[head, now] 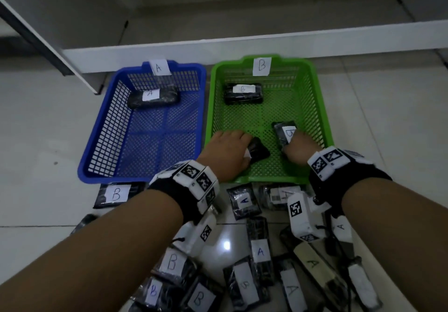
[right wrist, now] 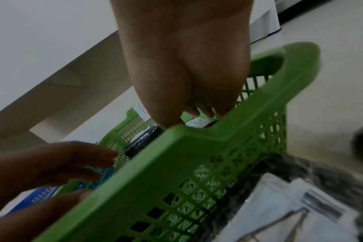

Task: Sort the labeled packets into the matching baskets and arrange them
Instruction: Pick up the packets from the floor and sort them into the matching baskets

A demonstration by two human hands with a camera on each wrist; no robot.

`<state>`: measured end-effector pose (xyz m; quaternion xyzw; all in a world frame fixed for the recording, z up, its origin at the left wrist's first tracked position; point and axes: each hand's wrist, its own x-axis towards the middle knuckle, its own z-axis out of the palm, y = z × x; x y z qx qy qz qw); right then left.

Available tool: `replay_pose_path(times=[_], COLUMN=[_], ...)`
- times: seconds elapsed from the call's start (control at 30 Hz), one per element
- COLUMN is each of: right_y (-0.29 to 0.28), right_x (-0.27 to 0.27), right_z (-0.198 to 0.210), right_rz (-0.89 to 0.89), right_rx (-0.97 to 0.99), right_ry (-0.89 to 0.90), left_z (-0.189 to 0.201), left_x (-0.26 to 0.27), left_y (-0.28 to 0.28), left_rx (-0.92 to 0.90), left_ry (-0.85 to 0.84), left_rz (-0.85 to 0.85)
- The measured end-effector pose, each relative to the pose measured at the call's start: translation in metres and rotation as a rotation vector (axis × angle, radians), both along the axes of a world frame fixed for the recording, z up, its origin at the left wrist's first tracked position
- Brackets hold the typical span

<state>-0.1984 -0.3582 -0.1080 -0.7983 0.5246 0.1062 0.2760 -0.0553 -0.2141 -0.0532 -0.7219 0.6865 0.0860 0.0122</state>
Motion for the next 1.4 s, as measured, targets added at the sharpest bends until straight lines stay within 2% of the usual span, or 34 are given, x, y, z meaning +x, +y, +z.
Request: replay_pose_path(times=[0.07, 0.17, 0.3, 0.4, 0.43, 0.5, 0.63, 0.73, 0.87, 0.93, 1.03, 1.17, 1.27, 1.4], right_y=[0.004, 0.021, 0.05, 0.078, 0.093, 0.121, 0.165, 0.183, 0.192, 0.196, 0.203, 0.21, 0.211, 0.21], right_x=[0.001, -0.005, -0.015, -0.02, -0.022, -0.025, -0.036, -0.046, -0.054, -0.054, -0.052, -0.048, -0.047, -0.043], right_z=[0.014, 0.046, 0.081, 0.098, 0.104, 0.11, 0.094, 0.069, 0.042, 0.037, 0.034, 0.024, 0.019, 0.026], right_rz=[0.031, 0.134, 0.292, 0.435, 0.496, 0.589, 0.712, 0.638, 0.515, 0.492, 0.448, 0.336, 0.316, 0.311], right_rx=[0.056, -0.035, -0.269, -0.447, -0.475, -0.405, -0.193, -0.126, -0.113, -0.106, -0.033, 0.026, 0.033, 0.211], right_ry=[-0.014, -0.092, -0.159, -0.227, -0.253, -0.265, -0.102, 0.045, 0.306, 0.353, 0.401, 0.331, 0.298, 0.106], left_z=[0.012, 0.017, 0.0, -0.007, -0.009, -0.018, -0.035, -0.039, -0.045, -0.046, -0.048, -0.044, -0.042, -0.036], left_x=[-0.004, -0.013, -0.009, 0.004, 0.008, 0.016, 0.033, 0.038, 0.032, 0.031, 0.029, 0.03, 0.034, 0.039], left_y=[0.016, 0.055, 0.1, 0.123, 0.131, 0.146, 0.161, 0.163, 0.161, 0.158, 0.152, 0.151, 0.152, 0.162], left_rx=[-0.109, -0.19, -0.267, -0.341, -0.343, -0.262, -0.03, 0.022, 0.135, 0.172, 0.109, 0.128, 0.17, 0.248], left_ry=[0.118, 0.187, 0.098, 0.04, 0.024, -0.01, -0.069, -0.055, -0.029, -0.072, -0.128, -0.147, -0.151, -0.156], left_rz=[-0.092, -0.235, -0.336, -0.272, -0.259, -0.243, -0.096, 0.023, 0.067, 0.082, 0.101, 0.113, 0.028, -0.039])
